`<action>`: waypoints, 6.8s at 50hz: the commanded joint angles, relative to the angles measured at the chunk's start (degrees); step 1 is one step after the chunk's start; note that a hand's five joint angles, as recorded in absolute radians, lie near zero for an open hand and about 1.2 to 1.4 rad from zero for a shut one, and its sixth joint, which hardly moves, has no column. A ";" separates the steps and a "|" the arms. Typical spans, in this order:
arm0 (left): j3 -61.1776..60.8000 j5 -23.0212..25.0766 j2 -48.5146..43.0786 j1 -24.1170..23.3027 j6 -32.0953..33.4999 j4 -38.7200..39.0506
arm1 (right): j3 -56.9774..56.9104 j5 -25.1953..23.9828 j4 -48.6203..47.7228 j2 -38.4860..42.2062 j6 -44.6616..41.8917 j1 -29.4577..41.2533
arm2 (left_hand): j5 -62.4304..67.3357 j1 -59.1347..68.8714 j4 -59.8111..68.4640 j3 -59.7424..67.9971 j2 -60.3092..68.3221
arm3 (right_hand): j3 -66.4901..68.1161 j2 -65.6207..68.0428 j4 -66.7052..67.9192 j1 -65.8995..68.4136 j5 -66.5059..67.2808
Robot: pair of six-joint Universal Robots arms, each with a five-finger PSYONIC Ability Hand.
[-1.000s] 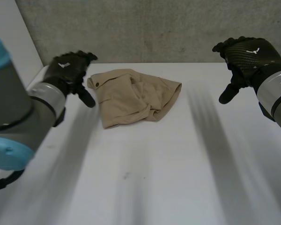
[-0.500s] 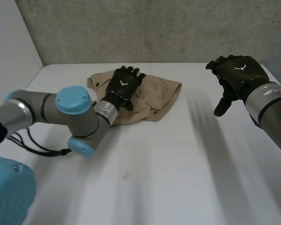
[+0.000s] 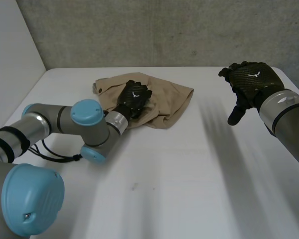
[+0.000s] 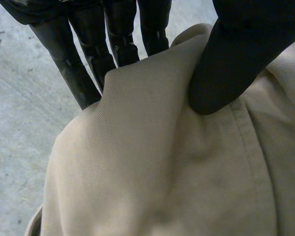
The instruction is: Fold the shorts.
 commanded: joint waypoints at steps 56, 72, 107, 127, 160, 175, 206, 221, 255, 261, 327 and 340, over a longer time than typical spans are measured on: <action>-40.35 -13.91 47.83 5.53 -15.26 -14.91 | 0.82 -2.37 1.02 -3.50 -0.07 1.69 | -41.20 -42.24 -46.37 -44.23 -46.12 | -0.65 -1.56 -3.19 2.22 -3.73; -54.77 -13.47 59.27 13.87 -15.00 -15.97 | 10.22 -20.92 -3.19 1.24 -5.07 15.66 | -41.37 -42.41 -46.54 -44.40 -46.29 | -0.65 -1.56 -3.19 2.22 -3.73; -55.56 -13.64 58.83 15.28 -20.27 -15.80 | 5.39 -29.54 -22.09 19.09 -7.45 29.55 | -41.88 -42.92 -47.05 -44.90 -46.79 | 69.35 68.44 66.81 72.22 66.27; -58.02 -13.82 65.33 12.22 -20.80 -16.50 | 6.53 -3.09 -18.14 4.06 4.33 2.22 | -42.55 -43.59 -47.72 -45.57 -47.47 | 69.35 68.44 66.81 72.22 66.27; -30.81 -32.01 28.61 -12.58 -34.51 -19.93 | 10.65 3.87 -15.42 8.11 -10.97 -1.55 | -37.17 -38.21 -42.34 -40.19 -42.09 | 34.47 33.57 31.94 37.34 31.40; -26.74 -23.49 22.00 -12.23 -34.95 -19.75 | 12.69 -6.51 -5.93 -1.21 -2.10 -11.48 | -33.81 -34.85 -38.98 -36.83 -38.73 | 17.60 16.70 15.07 20.47 14.53; -40.09 -24.54 40.54 -7.75 -44.17 -20.72 | 12.69 -11.70 -7.50 12.13 28.59 -9.65 | -33.47 -34.51 -38.64 -36.49 -38.38 | 9.99 9.09 7.46 12.87 6.92; -35.62 -20.50 31.50 -1.68 -60.79 -25.90 | 14.79 -5.01 -15.42 7.31 23.23 -7.18 | -33.13 -34.17 -38.30 -36.15 -38.05 | 69.35 68.44 66.81 72.22 66.27; -26.90 -22.96 35.95 -3.53 -56.68 -31.36 | 12.69 -3.87 -10.76 -6.48 -11.91 -4.29 | 18.32 17.28 13.15 15.30 13.40 | 69.35 68.44 66.81 72.22 66.27; -29.90 -21.73 51.51 -0.80 -40.16 -28.11 | 6.80 -1.68 -9.01 -10.62 -17.20 -3.41 | 18.32 17.28 13.15 15.30 13.40 | 69.35 68.44 66.81 72.22 66.27; -47.91 -21.73 47.58 2.45 -2.87 10.13 | -4.03 -6.51 -25.26 13.01 -19.23 3.62 | 18.32 17.28 13.15 15.30 13.40 | 69.35 68.44 66.81 72.22 66.27; -58.46 -21.73 36.76 -0.62 -2.61 4.51 | 1.43 -5.01 -9.98 20.14 -19.05 3.10 | 18.32 17.28 13.15 15.30 13.40 | 69.35 68.44 66.81 72.22 66.27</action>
